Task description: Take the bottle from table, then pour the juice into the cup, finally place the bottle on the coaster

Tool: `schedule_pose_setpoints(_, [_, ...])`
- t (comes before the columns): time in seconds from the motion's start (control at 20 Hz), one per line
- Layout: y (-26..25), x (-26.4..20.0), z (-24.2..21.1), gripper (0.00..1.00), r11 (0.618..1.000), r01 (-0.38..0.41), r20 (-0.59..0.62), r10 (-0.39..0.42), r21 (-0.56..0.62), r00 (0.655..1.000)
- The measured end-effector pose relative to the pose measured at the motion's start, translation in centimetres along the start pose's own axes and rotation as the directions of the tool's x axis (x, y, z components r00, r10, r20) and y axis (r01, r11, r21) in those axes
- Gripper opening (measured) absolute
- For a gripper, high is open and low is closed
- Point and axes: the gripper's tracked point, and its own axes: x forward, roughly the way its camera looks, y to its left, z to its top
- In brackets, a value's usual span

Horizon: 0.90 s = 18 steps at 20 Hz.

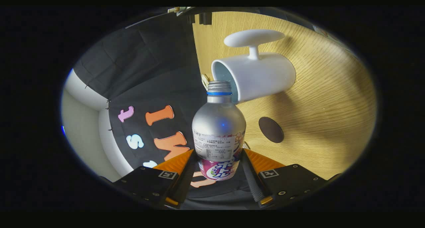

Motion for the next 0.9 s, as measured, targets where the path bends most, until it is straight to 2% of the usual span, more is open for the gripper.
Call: schedule_pose_setpoints(0.9, [1.2, 0.0, -0.2, 0.75, 0.998, -0.031, -0.004, 0.031, 0.062, 1.0])
